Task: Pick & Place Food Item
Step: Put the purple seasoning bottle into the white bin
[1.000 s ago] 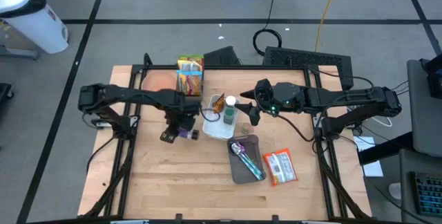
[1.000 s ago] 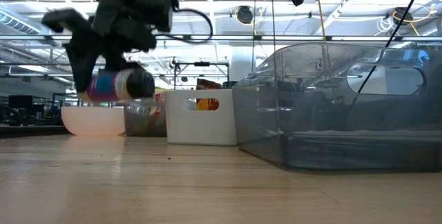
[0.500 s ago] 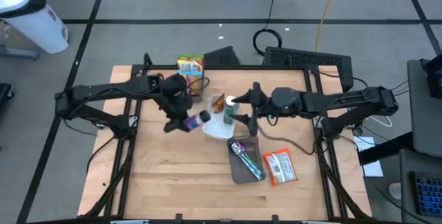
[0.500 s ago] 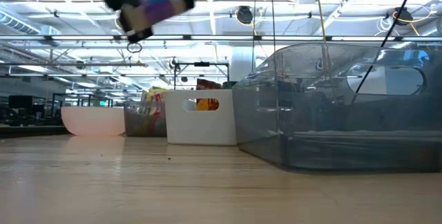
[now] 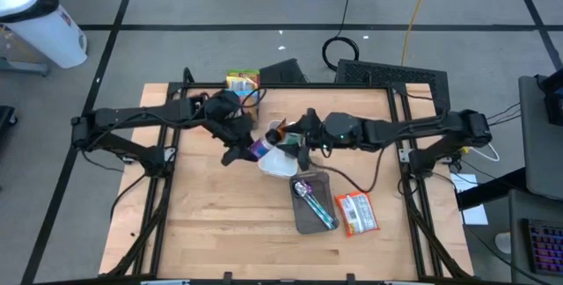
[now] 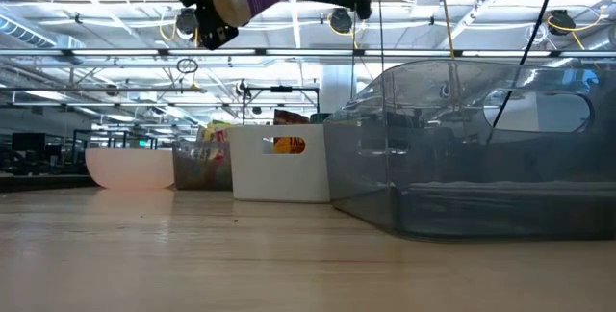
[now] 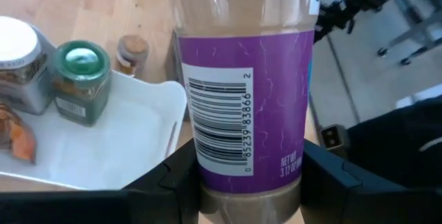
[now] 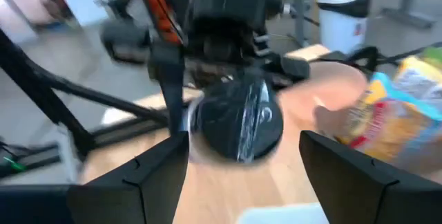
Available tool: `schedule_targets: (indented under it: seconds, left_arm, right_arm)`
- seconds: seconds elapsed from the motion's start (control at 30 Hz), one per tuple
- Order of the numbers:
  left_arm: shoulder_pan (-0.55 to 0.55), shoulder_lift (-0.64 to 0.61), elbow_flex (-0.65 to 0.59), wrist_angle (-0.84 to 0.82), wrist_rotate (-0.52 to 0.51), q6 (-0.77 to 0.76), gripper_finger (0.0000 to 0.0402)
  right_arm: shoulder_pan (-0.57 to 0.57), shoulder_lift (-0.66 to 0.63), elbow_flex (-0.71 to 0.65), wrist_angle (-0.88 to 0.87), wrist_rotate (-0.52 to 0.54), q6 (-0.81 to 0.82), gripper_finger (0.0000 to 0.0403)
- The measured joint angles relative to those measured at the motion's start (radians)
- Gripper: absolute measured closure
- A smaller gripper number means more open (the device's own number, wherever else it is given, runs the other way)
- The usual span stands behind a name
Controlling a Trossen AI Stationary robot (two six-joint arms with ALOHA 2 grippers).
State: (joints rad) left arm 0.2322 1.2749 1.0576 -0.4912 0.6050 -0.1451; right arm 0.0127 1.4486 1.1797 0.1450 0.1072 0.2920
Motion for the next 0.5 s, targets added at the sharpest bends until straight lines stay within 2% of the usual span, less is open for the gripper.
schedule_targets:
  seconds: [0.13,0.3,0.5]
  left_arm:
    - [-0.023,0.0,0.0,0.0,-0.033,0.037,0.0224]
    - [-0.04,0.001,0.0,0.003,-0.079,0.057,0.0224]
    - [-0.044,0.001,0.0,0.035,-0.084,0.062,0.0225]
  right_arm:
    - [-0.032,0.019,0.0,0.082,-0.109,0.064,0.0135]
    - [-0.046,0.03,0.0,0.099,-0.12,0.087,0.0135]
    - [-0.052,0.028,0.0,0.116,-0.143,0.112,0.0135]
